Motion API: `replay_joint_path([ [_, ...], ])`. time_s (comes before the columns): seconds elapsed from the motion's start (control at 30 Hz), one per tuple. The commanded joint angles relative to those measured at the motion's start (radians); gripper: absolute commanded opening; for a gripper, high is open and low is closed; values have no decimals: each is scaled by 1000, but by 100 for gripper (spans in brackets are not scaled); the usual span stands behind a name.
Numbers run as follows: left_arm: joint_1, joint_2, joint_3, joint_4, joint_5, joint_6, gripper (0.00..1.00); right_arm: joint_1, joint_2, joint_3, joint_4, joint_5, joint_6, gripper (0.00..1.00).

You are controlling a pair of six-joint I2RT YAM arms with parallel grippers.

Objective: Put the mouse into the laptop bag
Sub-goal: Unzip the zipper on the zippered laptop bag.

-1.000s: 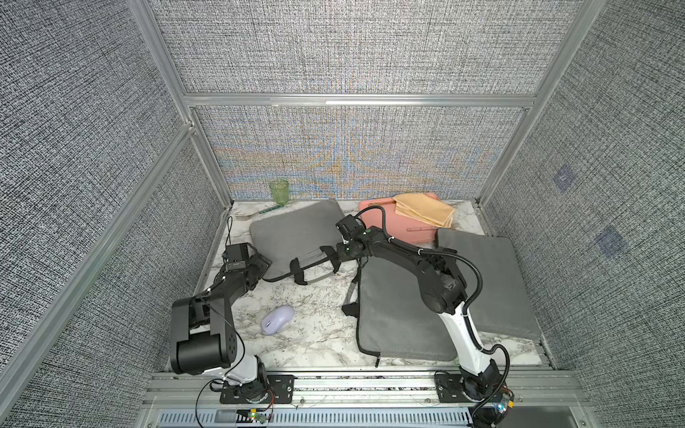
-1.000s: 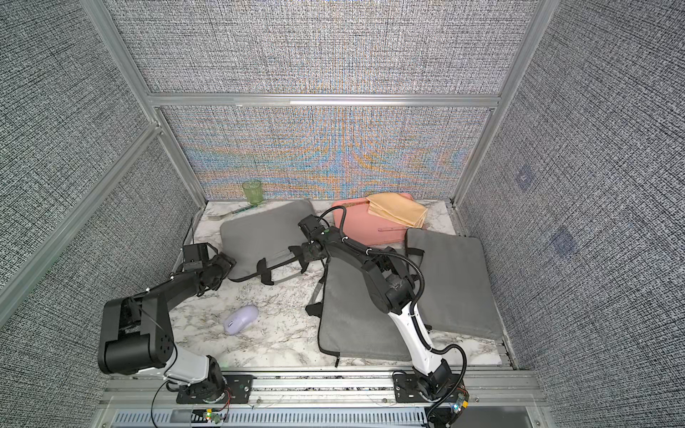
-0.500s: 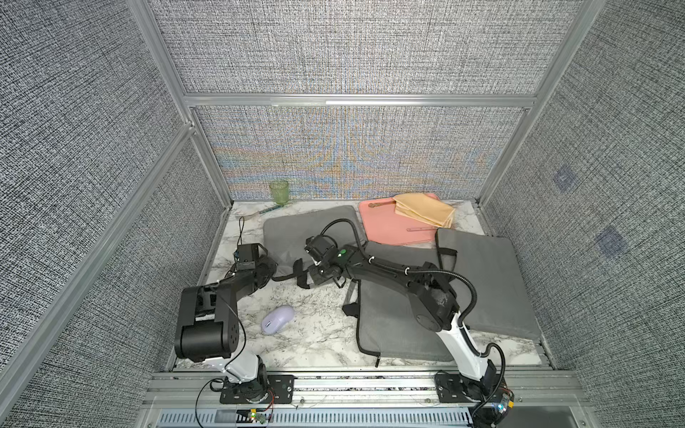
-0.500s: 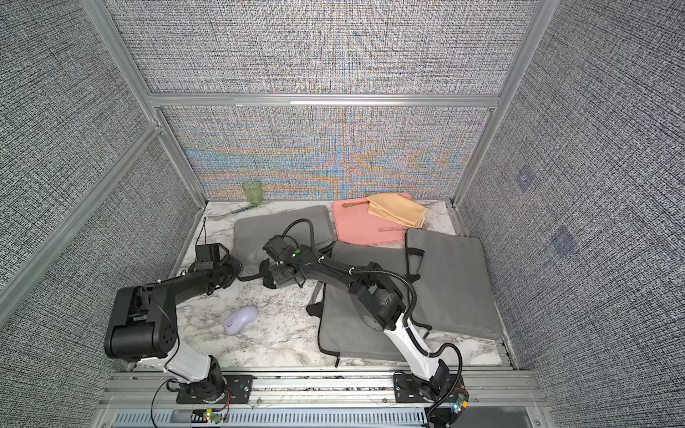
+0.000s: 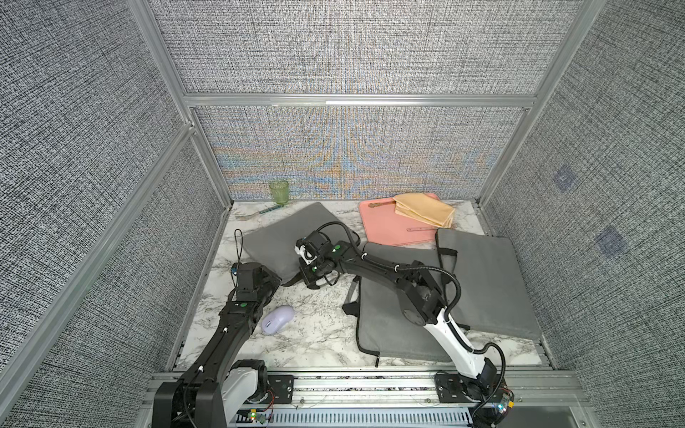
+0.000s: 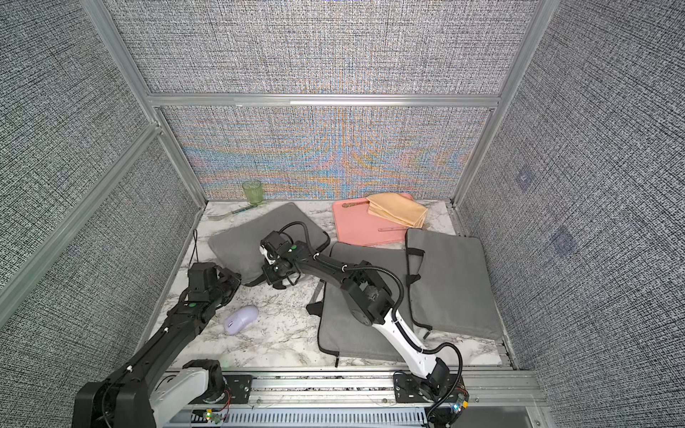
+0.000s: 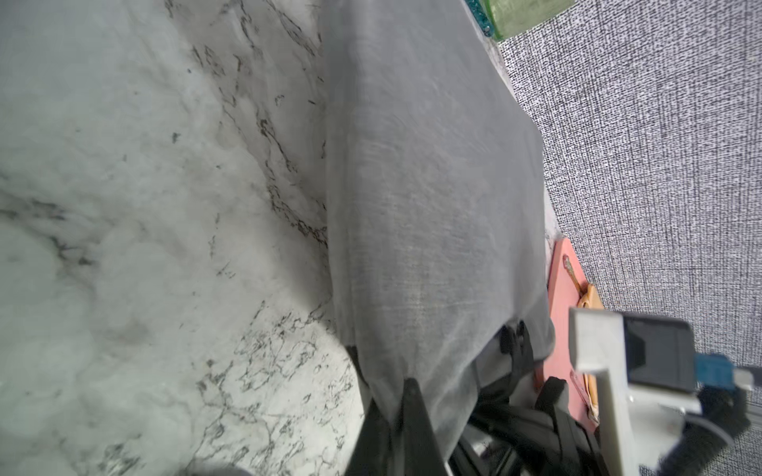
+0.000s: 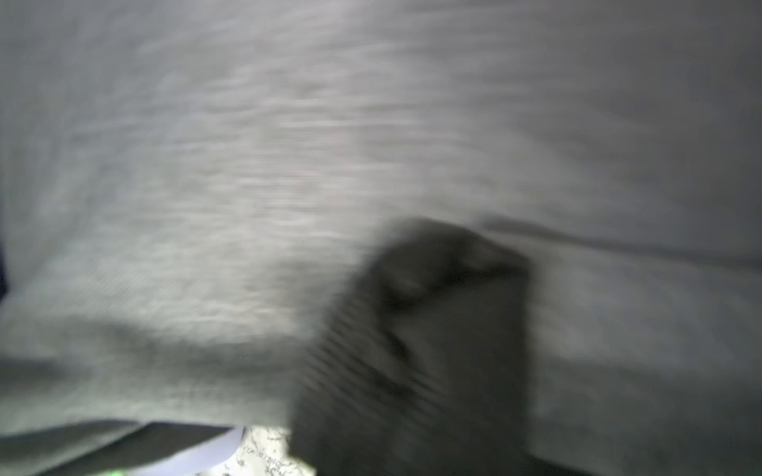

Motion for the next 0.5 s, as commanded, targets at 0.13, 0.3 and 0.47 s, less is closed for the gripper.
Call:
replay_joint_path([
  [0.13, -91, -32, 19, -31, -26, -3, 82, -99, 33, 57, 35, 111, 5, 0],
  [0.3, -103, 0, 11, -15, -72, 10, 92, -165, 33, 47, 22, 120, 6, 0],
  [0.47, -94, 109, -26, 130, -148, 64, 96, -165, -35, -67, 70, 127, -9, 0],
])
